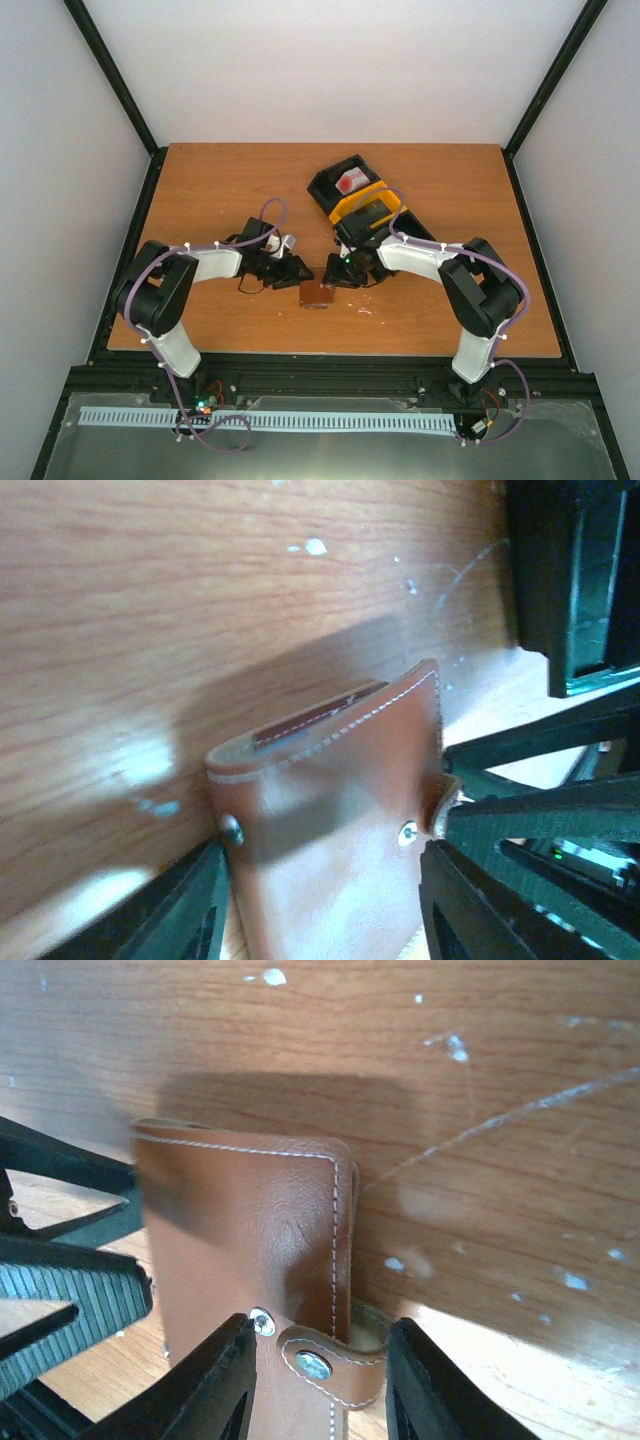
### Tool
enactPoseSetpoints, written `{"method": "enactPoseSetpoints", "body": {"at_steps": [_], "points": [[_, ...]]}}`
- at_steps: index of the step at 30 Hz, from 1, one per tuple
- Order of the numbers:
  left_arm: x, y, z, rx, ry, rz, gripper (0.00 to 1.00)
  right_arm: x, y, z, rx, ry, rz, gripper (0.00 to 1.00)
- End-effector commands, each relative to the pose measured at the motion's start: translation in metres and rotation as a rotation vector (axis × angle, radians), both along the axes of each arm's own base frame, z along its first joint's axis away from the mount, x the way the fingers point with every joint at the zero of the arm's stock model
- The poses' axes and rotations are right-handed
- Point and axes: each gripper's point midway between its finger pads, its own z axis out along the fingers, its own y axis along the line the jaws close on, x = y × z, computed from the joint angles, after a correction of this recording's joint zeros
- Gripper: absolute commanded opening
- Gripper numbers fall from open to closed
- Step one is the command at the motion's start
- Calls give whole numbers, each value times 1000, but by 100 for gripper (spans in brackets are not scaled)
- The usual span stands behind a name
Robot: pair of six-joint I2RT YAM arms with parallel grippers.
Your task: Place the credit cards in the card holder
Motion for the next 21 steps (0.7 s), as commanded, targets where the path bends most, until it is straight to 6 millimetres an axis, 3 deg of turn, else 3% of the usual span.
{"method": "enactPoseSetpoints", "body": {"at_steps": [1, 6, 10, 13, 21], "points": [[-2, 28, -9, 198, 27, 93, 55, 1, 15, 12, 66, -31, 33, 36], [-11, 24, -15, 223, 49, 85, 49, -4, 16, 10, 81, -19, 43, 32], [-17, 11, -28, 245, 86, 64, 34, -5, 15, 6, 74, -15, 44, 27], [-20, 8, -37, 284, 112, 63, 27, -5, 15, 4, 70, -17, 45, 25], [-38, 34, -72, 542, 161, 76, 18, -3, 11, 6, 45, -49, 48, 24]]}}
